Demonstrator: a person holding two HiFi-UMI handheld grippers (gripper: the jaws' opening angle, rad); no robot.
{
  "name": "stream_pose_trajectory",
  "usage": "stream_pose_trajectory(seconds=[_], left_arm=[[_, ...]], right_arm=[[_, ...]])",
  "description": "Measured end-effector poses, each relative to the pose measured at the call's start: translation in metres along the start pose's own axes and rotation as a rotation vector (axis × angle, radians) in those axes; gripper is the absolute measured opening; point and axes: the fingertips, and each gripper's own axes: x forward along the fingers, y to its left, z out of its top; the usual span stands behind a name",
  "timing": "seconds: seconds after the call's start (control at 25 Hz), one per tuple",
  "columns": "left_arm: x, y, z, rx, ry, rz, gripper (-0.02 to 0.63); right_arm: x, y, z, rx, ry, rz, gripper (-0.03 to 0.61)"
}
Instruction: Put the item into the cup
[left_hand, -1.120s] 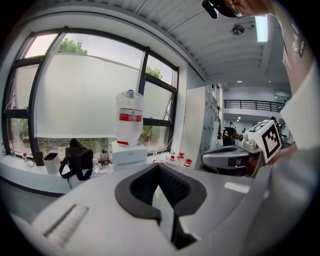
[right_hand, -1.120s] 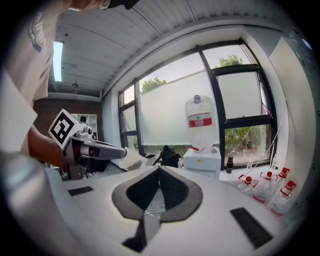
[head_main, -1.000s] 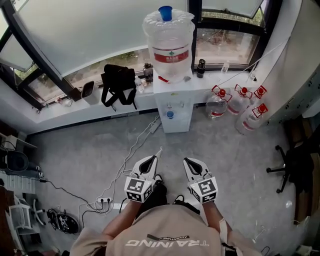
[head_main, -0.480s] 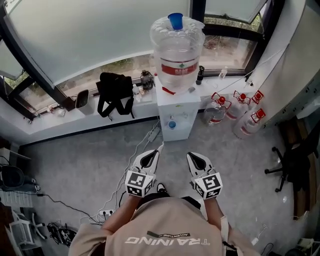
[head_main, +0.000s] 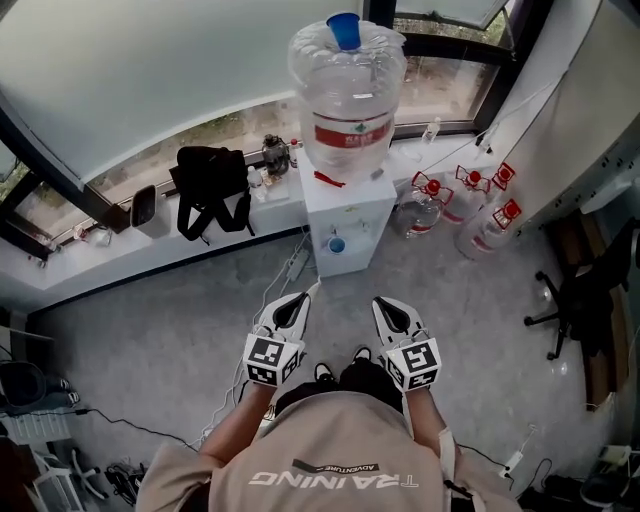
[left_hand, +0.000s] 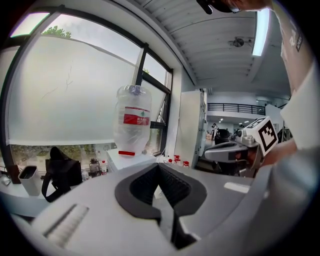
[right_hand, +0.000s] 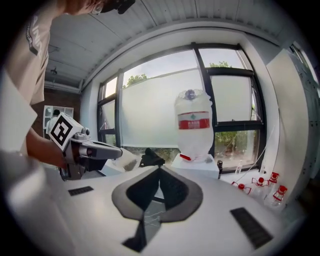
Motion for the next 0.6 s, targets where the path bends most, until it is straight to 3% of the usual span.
stream_pose_trajectory(seconds=[0.36, 0.6], left_arm=[[0.043, 0.014, -0.007, -0.005, 0.054, -0.012, 0.008], [0.094, 0.027, 0.01, 0.02, 0.071, -0.016, 0.009]], right_arm=[[0.024, -0.032, -0.019, 0.059, 0.022, -0.002, 0.012], [0.059, -0.074, -0.008, 0.01, 0.001, 0.005, 0.012]])
